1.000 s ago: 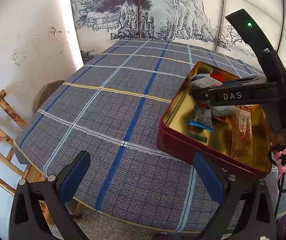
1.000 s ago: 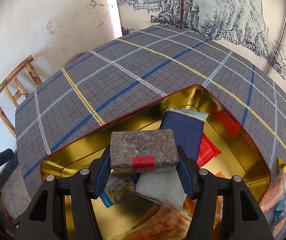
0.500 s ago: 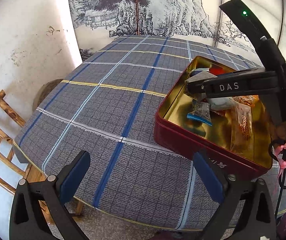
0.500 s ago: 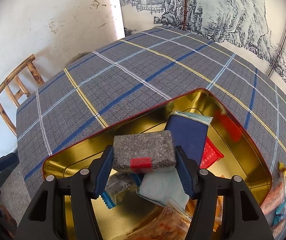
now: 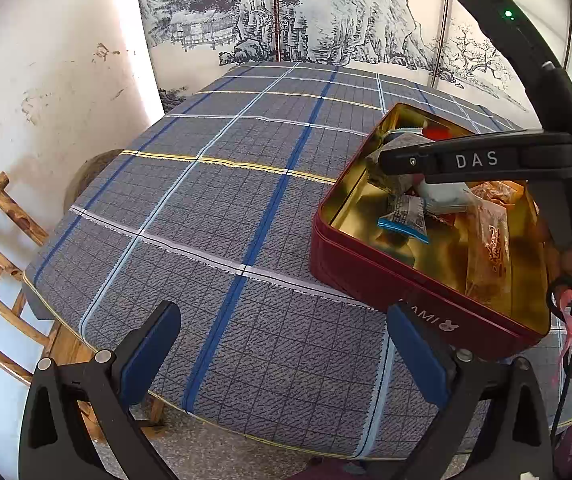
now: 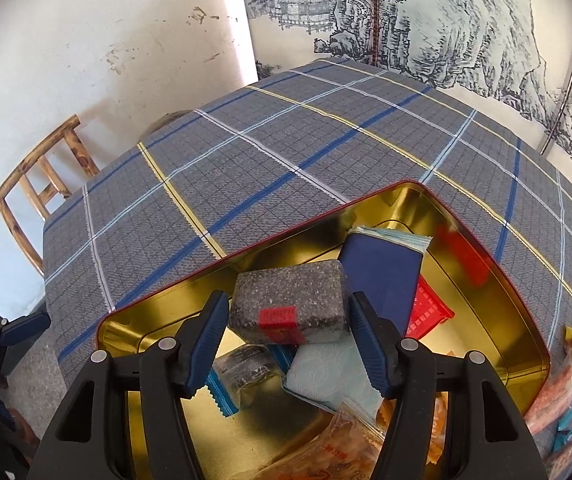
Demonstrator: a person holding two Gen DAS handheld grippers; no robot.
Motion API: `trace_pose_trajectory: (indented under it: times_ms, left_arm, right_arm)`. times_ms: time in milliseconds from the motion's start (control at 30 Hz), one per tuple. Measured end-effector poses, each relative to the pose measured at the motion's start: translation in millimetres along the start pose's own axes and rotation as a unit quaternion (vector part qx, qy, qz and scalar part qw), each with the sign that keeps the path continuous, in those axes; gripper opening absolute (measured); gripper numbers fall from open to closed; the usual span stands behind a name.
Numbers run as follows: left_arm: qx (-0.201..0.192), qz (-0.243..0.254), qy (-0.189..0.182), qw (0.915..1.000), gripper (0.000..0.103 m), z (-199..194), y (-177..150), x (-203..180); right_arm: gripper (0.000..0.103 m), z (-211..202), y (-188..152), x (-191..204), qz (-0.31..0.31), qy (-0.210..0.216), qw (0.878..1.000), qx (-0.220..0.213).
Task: Organize snacks
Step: 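Lower the grey block into the tin and open the right gripper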
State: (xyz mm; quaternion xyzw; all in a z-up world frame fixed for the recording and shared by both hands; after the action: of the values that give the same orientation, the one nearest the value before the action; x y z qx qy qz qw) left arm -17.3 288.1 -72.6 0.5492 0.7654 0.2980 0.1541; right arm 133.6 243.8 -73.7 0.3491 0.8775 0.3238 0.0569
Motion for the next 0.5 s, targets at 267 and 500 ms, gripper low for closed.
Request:
trace_pose_trajectory:
  times_ms: [267, 500]
  left_arm:
    - [0.003, 0.003, 0.002, 1.0000, 0.102, -1, -1, -1]
    - [-0.003, 0.007, 0.008, 0.9999, 0.102, -5, -1, -4]
  right_arm:
    - [0.066, -2, -3, 4, -0.003, 0.009, 1.000, -0.002]
    - [0.070, -5, -10, 12, -0.009, 0.036, 0.999, -0.007]
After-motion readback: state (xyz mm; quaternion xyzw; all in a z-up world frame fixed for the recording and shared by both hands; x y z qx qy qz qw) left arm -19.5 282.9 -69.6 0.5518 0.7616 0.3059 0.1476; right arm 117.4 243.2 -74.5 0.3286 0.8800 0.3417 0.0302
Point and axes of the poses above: each gripper's, at about its wrist camera, not at the fingertips, and z roughly the way its jaws point, x to its left, y to its top, the point moved 6 cm from there along z, roughly the way its jaws point, and after that the axes turned 6 degrees about y, right-handed, at the moved point
